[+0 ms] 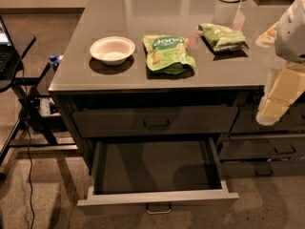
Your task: Close middle drawer
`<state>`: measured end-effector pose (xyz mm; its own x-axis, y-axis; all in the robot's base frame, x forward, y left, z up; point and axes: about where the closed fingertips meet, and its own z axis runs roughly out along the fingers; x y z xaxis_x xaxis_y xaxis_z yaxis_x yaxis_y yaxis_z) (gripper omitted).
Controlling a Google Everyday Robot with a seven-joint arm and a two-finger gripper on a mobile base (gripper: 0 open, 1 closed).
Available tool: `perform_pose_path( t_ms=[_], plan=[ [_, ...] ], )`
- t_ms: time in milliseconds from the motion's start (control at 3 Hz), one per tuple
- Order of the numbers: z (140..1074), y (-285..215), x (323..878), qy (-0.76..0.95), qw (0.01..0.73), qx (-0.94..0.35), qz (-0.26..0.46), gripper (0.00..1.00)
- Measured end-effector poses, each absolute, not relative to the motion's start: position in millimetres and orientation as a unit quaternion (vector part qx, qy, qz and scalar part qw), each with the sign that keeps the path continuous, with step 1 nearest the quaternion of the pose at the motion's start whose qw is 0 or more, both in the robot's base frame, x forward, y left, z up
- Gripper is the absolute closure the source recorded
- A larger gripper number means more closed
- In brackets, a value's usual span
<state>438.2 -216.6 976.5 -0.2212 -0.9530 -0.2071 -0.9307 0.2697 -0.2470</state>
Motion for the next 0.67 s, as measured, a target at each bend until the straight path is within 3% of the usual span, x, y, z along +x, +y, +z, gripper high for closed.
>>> perform_pose_path(
  t_ms=[333,667],
  plan=[
    [976.6,-216.6,438.2,0.781,0.160,-0.603,-0.035,0.00],
    [976.6,-216.5,438.2,0.781,0.160,-0.603,-0.035,0.19]
  ],
)
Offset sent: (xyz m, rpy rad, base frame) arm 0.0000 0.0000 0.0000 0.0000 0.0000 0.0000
